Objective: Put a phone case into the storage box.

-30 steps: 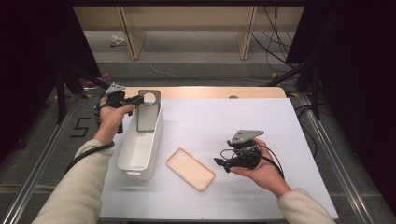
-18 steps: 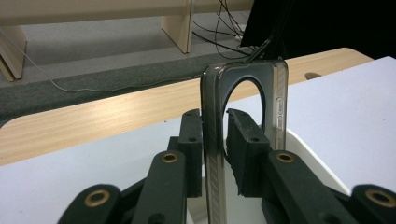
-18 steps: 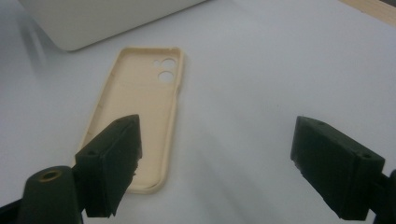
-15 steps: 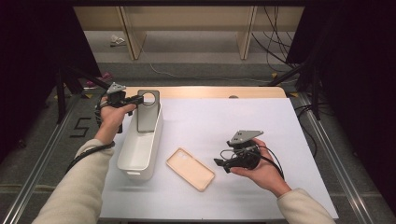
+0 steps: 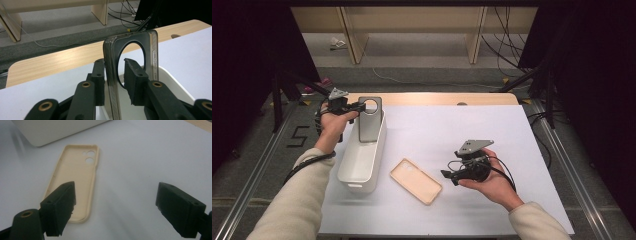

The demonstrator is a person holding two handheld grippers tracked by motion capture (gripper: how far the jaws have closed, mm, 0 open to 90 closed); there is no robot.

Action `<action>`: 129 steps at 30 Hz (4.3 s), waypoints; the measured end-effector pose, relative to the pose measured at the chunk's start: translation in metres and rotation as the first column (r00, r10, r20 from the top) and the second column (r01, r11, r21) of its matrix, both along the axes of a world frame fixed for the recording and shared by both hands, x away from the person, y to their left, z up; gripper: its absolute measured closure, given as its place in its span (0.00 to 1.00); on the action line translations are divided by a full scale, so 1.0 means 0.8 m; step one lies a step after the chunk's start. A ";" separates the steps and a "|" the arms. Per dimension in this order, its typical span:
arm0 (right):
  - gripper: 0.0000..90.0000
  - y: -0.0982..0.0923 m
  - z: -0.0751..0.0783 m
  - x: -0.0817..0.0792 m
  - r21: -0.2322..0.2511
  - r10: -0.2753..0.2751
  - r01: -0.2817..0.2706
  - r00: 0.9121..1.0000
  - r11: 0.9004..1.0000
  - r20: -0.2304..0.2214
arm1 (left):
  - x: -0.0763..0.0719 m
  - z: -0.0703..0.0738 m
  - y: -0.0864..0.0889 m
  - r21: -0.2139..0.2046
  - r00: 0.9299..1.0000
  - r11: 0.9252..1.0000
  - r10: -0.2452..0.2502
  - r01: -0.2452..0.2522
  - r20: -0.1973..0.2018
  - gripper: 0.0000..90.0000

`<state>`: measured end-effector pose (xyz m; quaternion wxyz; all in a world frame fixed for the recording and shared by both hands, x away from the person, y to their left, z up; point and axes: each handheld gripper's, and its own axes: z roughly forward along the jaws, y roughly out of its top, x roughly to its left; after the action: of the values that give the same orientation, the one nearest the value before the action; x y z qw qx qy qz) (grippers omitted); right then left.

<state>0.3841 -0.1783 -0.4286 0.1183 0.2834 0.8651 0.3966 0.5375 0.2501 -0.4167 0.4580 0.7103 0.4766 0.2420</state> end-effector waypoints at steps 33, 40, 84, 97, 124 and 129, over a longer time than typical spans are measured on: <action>0.19 0.002 -0.001 0.000 -0.004 0.004 -0.004 1.000 1.000 0.000 | -0.024 0.029 0.005 0.009 0.997 0.997 0.071 -0.071 -0.012 0.24; 0.19 0.004 -0.001 0.001 -0.006 0.007 -0.007 1.000 1.000 0.000 | -0.060 0.039 0.007 0.001 1.000 1.000 0.026 -0.026 -0.017 0.07; 0.19 0.008 0.001 0.007 0.010 0.002 -0.002 1.000 1.000 -0.003 | -0.257 0.002 -0.046 -0.045 0.985 0.988 -0.140 0.145 0.098 0.11; 0.59 0.038 0.002 0.008 0.006 0.058 -0.058 0.998 0.998 -0.003 | -0.254 -0.004 -0.050 -0.047 0.986 0.987 -0.148 0.152 0.078 0.11; 1.00 0.148 -0.040 0.051 -0.154 0.109 -0.125 0.988 0.980 -0.107 | -0.255 -0.008 -0.054 -0.033 0.986 0.987 -0.155 0.158 0.067 0.13; 1.00 0.155 -0.044 0.054 -0.165 0.107 -0.124 0.988 0.978 -0.113 | -0.255 -0.009 -0.055 -0.030 0.986 0.987 -0.157 0.159 0.063 0.13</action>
<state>0.4270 -0.0543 -0.4639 0.0739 0.2416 0.9159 0.3118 0.3338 0.2062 -0.4238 0.5021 0.7303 0.4087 0.2180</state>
